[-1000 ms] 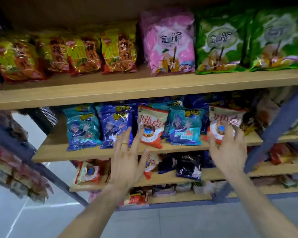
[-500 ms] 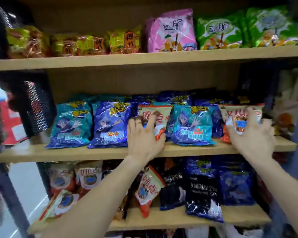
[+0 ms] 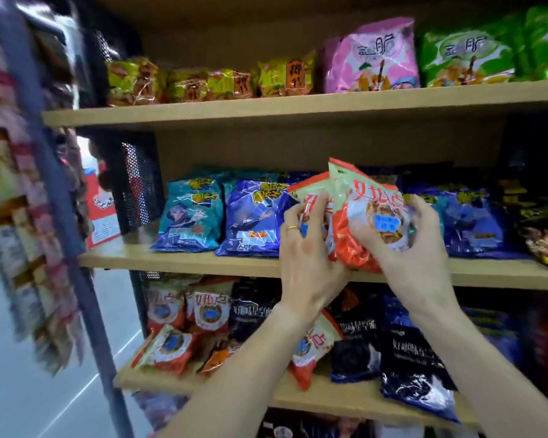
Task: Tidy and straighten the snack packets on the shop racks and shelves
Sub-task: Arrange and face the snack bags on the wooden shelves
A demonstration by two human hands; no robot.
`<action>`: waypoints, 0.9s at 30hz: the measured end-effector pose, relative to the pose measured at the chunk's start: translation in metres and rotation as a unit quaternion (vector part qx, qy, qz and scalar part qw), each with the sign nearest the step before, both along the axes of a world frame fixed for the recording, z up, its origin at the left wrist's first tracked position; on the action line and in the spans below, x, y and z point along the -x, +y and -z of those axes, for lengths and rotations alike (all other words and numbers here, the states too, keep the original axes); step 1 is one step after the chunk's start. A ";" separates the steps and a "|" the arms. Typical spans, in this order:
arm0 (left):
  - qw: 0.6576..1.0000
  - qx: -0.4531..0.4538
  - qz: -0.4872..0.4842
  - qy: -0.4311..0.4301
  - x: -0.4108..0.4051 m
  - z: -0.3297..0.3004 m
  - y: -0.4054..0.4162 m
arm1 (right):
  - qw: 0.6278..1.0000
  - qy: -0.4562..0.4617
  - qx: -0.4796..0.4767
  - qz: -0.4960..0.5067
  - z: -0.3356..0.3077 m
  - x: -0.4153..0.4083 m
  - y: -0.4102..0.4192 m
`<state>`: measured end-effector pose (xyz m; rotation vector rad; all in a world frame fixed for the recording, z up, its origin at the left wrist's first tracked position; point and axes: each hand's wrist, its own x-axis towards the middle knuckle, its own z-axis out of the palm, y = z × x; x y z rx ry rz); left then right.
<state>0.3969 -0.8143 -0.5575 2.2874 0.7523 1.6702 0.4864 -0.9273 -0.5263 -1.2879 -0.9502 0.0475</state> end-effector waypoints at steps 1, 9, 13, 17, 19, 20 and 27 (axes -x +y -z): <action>1.000 -0.003 -0.006 0.000 0.005 0.002 -0.002 | 1.000 0.012 -0.006 -0.025 -0.001 0.005 0.001; 0.997 -0.040 -0.059 0.041 0.060 0.011 -0.022 | 0.972 0.096 0.002 -0.216 0.003 0.034 -0.006; 0.985 -0.081 -0.032 0.148 0.084 0.021 -0.034 | 0.962 0.120 0.019 -0.243 0.026 0.049 -0.011; 0.966 0.000 0.116 0.230 0.123 0.042 -0.041 | 0.960 0.157 0.037 -0.231 0.061 0.060 -0.015; 0.958 0.078 0.195 0.195 0.142 0.061 -0.039 | 0.956 0.179 0.057 -0.226 0.082 0.063 -0.014; 0.956 0.130 0.223 0.137 0.149 0.074 -0.034 | 0.952 0.190 0.070 -0.229 0.092 0.065 -0.012; 0.874 0.463 0.133 -0.060 0.186 0.155 0.020 | 0.918 0.244 0.162 -0.268 0.158 0.105 0.035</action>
